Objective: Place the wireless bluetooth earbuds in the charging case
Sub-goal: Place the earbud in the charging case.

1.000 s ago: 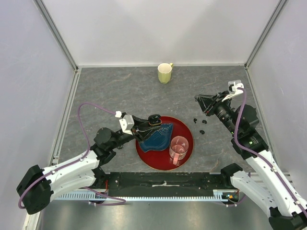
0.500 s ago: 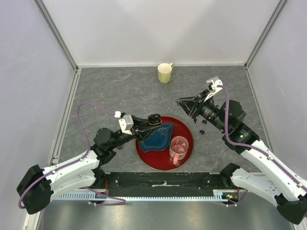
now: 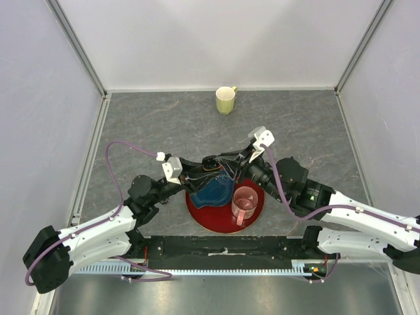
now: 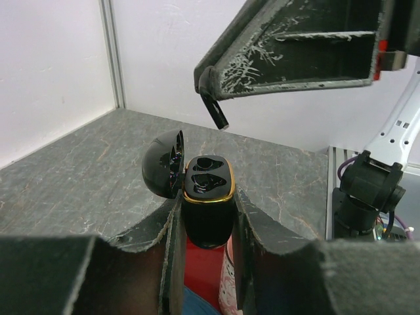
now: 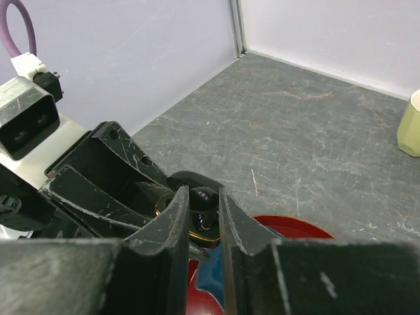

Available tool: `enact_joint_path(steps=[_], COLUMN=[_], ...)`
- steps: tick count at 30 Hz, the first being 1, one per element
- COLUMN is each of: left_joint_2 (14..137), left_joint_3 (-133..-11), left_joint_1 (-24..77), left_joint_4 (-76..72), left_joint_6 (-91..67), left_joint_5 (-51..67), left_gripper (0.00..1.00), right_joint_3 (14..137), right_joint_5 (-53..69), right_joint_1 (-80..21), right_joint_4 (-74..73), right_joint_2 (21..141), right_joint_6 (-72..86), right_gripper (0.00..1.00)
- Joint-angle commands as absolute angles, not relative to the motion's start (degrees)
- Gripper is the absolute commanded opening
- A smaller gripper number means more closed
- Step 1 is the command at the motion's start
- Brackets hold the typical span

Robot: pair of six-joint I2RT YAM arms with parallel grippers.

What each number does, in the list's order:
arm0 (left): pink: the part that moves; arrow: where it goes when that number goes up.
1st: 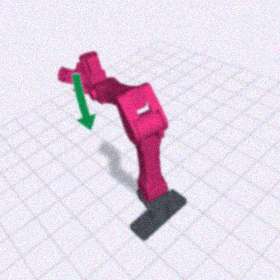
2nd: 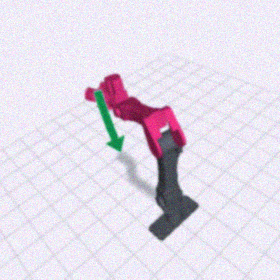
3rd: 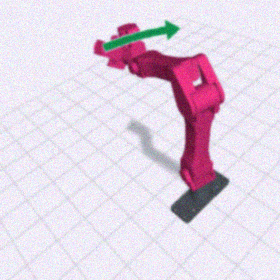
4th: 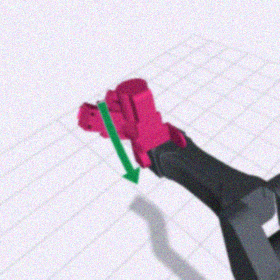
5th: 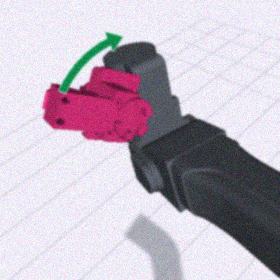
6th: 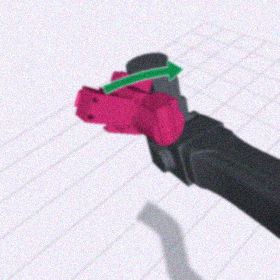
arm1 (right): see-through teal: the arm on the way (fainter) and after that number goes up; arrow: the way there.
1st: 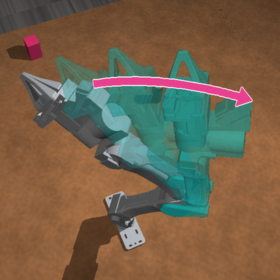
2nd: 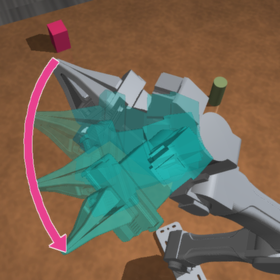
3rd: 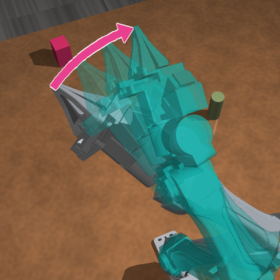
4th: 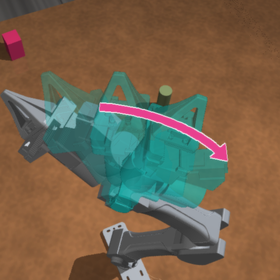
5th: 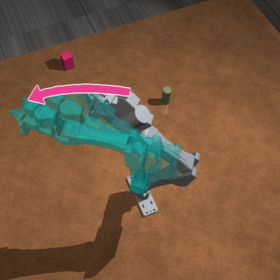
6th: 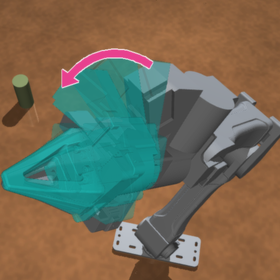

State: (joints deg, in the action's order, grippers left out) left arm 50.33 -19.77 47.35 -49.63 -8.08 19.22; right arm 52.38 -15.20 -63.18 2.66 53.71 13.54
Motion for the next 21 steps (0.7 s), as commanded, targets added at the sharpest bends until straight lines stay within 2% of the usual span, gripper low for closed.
enact_joint_path(steps=[1,9,21], left_joint_2=[50.2,49.7,48.8], left_joint_3=[-21.8,-21.8,-21.4], left_joint_1=[47.5,47.5,47.5], left_joint_4=[-52.4,-52.4,-52.6], left_joint_6=[-9.1,-8.5,-8.7], left_joint_5=[17.0,15.4,15.4], left_gripper=[0.02,0.02,0.02], right_joint_3=[53.6,52.2,51.4], right_joint_5=[-26.7,-34.4,-32.9], right_joint_1=[-67.4,-71.5,-71.8], right_joint_4=[9.1,12.5,13.6], right_joint_2=[54.7,55.9,57.2], right_joint_6=[9.8,8.4,11.3], right_gripper=[0.00,0.00,0.00])
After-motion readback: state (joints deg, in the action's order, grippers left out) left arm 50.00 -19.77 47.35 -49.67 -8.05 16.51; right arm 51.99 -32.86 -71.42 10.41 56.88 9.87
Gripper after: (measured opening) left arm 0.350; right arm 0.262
